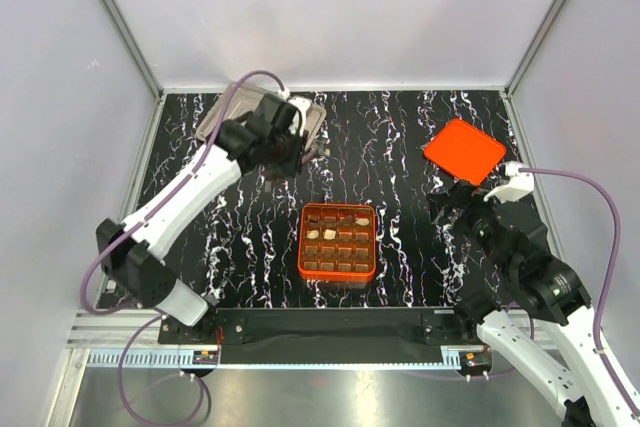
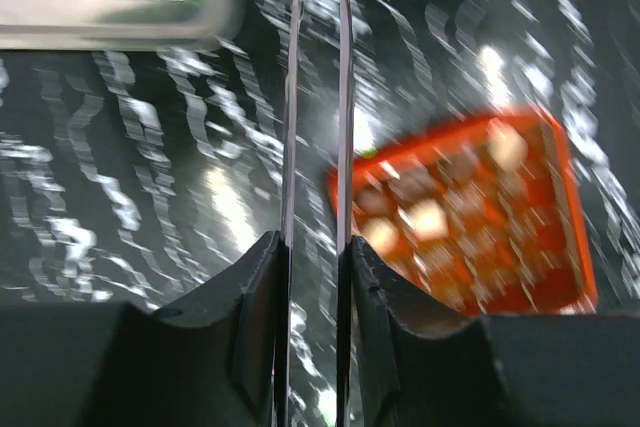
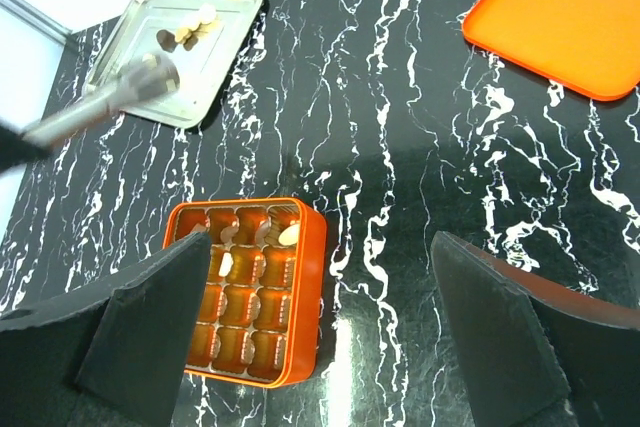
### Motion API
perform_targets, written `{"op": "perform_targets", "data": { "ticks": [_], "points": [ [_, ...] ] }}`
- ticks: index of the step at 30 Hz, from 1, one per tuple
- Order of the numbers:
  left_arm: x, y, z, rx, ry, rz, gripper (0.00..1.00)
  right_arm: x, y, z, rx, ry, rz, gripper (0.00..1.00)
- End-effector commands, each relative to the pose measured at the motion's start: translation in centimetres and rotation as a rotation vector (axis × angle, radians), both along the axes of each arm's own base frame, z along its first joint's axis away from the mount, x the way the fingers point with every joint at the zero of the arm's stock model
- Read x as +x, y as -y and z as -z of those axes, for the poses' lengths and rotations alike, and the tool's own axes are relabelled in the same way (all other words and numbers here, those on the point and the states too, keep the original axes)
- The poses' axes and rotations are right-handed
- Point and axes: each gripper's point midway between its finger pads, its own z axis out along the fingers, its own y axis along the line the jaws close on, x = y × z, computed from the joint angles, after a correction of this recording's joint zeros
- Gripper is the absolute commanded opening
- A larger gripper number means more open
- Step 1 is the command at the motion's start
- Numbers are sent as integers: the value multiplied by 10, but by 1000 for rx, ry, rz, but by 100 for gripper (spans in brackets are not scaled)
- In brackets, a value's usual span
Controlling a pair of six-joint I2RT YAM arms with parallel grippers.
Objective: Pack the chocolate
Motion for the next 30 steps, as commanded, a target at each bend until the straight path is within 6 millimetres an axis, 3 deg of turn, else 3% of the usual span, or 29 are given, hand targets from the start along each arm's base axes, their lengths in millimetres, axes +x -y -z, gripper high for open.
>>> {"op": "perform_targets", "data": {
  "ticks": [1, 2, 3, 7, 13, 20, 30],
  "points": [
    [-44, 23, -22, -93, -1, 111, 34, -2, 9, -14, -8, 34, 32, 100],
    [-55, 25, -17, -94, -18, 134, 34, -2, 9, -13, -10, 30, 34, 100],
    [-66, 26, -26, -120, 1, 156, 34, -2, 9, -13, -10, 26, 36, 100],
    [-107, 34, -29, -187, -26, 249, 35, -3, 11, -13, -5, 22, 41, 100],
    [-144, 27, -11, -213, -90, 307, 36, -5, 12, -13, 1, 15, 51, 100],
    [-165, 29, 5, -250, -141, 368, 37, -6, 11, -13, 21, 9, 52, 100],
    [-167, 34, 21, -241, -179, 378, 37, -9, 14, -17, 23, 18, 56, 100]
  ]
}}
